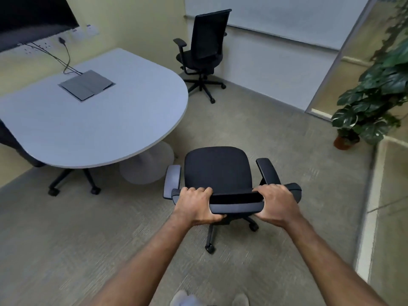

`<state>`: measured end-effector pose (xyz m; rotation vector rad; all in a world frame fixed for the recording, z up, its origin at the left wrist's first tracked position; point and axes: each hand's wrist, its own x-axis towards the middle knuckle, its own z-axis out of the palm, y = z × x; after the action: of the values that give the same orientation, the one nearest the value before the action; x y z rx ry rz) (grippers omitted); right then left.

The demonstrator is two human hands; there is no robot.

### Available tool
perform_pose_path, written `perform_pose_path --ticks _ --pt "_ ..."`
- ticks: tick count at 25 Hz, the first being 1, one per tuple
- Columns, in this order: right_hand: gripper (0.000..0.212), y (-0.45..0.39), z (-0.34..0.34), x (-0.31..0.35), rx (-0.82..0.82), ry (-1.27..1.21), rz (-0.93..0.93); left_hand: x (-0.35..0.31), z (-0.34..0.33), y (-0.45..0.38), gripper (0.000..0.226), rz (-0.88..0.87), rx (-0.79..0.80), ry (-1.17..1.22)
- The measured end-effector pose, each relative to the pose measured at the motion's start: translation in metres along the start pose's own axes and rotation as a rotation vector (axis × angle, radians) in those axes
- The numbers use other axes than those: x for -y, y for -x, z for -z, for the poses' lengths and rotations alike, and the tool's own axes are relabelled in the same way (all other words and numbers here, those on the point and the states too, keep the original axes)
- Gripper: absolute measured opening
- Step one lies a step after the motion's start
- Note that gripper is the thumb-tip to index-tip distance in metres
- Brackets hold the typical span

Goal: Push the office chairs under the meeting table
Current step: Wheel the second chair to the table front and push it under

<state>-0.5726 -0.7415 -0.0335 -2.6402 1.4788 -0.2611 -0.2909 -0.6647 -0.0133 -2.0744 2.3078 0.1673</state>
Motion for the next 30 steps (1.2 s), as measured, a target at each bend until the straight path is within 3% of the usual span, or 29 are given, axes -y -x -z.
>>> perform_pose_path --ticks 10,30 --pt "0.054 -0.096 -0.009 -0.020 0.031 -0.002 0.339 -0.003 -0.003 -0.005 0.087 0.317 -0.015 0.019" --pt "0.043 -0.263 -0.016 -0.037 0.102 -0.071 0.760 -0.021 0.004 -0.072 0.090 0.778 -0.029 0.075"
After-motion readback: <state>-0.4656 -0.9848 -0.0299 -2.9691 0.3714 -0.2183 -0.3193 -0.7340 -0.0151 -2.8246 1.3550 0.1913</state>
